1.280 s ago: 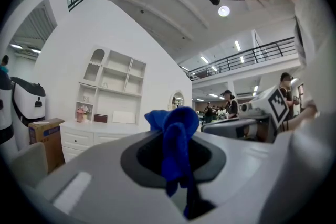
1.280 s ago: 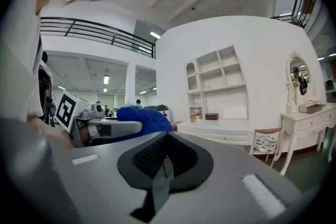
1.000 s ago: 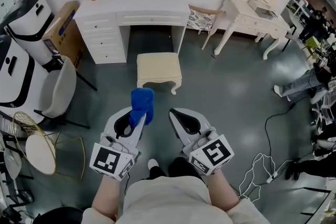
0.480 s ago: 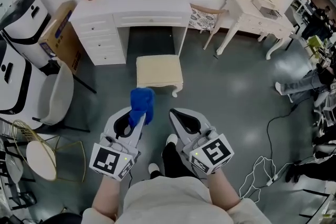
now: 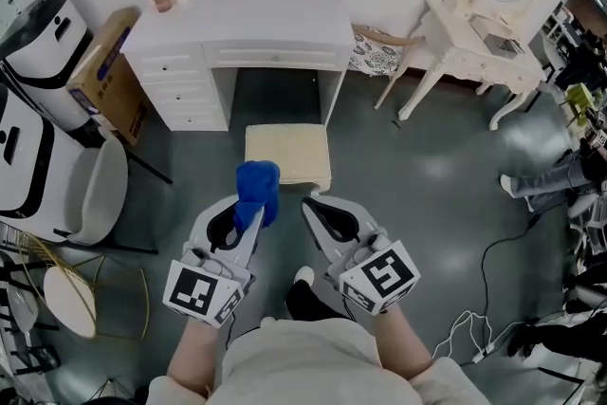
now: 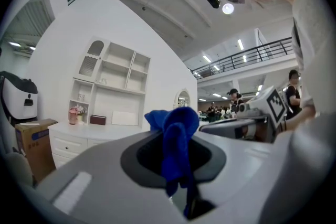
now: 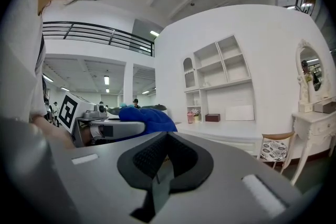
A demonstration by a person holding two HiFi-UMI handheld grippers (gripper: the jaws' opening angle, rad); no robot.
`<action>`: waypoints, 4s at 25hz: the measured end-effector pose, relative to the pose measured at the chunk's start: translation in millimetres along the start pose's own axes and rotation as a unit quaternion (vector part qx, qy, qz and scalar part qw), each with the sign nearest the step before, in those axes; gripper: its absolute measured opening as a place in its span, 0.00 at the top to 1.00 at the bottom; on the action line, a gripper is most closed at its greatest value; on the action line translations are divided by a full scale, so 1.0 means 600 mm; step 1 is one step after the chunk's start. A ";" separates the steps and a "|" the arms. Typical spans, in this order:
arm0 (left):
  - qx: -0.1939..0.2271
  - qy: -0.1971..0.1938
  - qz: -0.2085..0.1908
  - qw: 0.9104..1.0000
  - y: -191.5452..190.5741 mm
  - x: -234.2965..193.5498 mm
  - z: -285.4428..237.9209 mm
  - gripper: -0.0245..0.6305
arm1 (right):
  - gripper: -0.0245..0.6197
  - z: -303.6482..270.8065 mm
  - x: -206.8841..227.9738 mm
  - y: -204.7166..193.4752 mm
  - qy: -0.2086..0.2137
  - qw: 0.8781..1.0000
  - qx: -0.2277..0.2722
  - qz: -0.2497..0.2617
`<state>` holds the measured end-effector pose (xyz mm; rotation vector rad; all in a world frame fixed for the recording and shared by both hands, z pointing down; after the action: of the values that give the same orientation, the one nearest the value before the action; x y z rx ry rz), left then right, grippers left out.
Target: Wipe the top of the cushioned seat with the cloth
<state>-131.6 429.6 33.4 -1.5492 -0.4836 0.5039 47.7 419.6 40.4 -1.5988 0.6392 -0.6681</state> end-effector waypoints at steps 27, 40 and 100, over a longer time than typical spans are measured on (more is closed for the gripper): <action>-0.018 0.017 0.007 1.000 -0.007 -0.164 -0.161 0.88 | 0.96 -0.181 0.153 0.005 0.010 0.999 0.000 -0.047; -0.025 -0.047 0.010 0.999 0.004 -0.335 -0.205 0.88 | 0.96 -0.331 0.150 0.029 -0.058 0.997 -0.002 -0.052; -0.097 0.042 0.070 0.992 -0.124 -0.489 -0.542 0.87 | 0.96 -0.536 0.523 -0.031 -0.020 0.994 -0.062 -0.085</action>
<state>-178.2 -2.8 124.0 -1.7925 -0.3689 0.5086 26.7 -23.5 113.4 -1.7930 0.5276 -0.7323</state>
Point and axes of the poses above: the fingertips, and each gripper's own axes: z backward along the fingers, x to its right, y out of its top, the point moved 8 cm from there along z, backward along the fingers
